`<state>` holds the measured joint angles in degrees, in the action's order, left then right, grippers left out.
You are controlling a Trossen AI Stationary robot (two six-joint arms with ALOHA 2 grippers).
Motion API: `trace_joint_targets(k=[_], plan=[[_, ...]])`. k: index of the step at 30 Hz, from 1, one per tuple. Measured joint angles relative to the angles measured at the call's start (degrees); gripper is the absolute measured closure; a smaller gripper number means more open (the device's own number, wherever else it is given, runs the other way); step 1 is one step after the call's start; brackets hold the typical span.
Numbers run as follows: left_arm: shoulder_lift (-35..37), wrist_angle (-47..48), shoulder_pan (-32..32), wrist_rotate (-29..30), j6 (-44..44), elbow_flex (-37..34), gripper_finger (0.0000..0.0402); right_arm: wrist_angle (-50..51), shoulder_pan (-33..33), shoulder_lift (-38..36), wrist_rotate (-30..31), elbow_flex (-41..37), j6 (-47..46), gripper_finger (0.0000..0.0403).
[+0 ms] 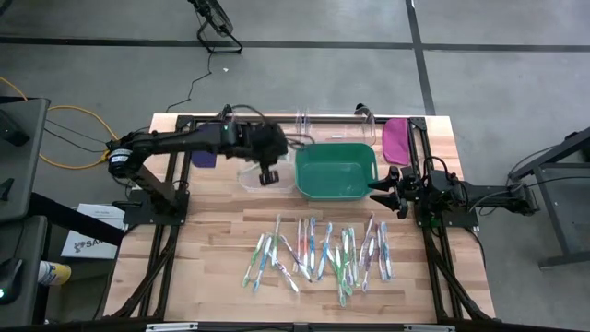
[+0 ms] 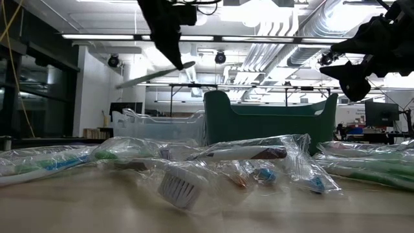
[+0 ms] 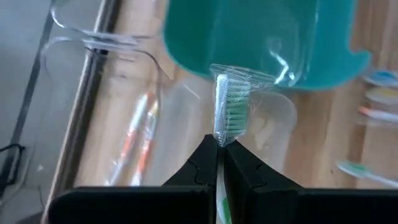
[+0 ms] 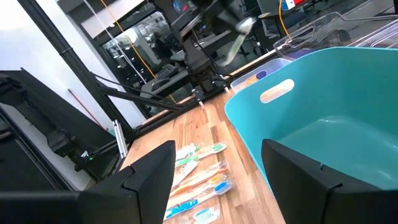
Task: Pick & Place Toothbrushes
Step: Put the green toothbrush into the white bin
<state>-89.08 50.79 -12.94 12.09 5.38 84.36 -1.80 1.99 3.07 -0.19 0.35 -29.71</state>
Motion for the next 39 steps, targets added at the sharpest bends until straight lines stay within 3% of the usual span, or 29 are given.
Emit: trace_joint_targets(k=[8,19,34,39], plan=[[-2.6,-1.8,-5.6,-3.6,2.0,0.0,0.0397,0.0,0.0,0.0,0.0,0.0,0.0,0.017],[-10.3,-3.2,-5.5,-5.1,2.3,0.0,0.0396,0.0,0.0,0.0,0.0,0.0,0.0,0.017],[-14.2,-3.7,-5.5,-6.6,1.8,0.0,0.0396,0.0,0.0,0.0,0.0,0.0,0.0,0.017],[-14.2,-3.7,-5.5,-5.8,-0.2,0.0,0.0367,0.0,0.0,0.0,0.0,0.0,0.0,0.017]])
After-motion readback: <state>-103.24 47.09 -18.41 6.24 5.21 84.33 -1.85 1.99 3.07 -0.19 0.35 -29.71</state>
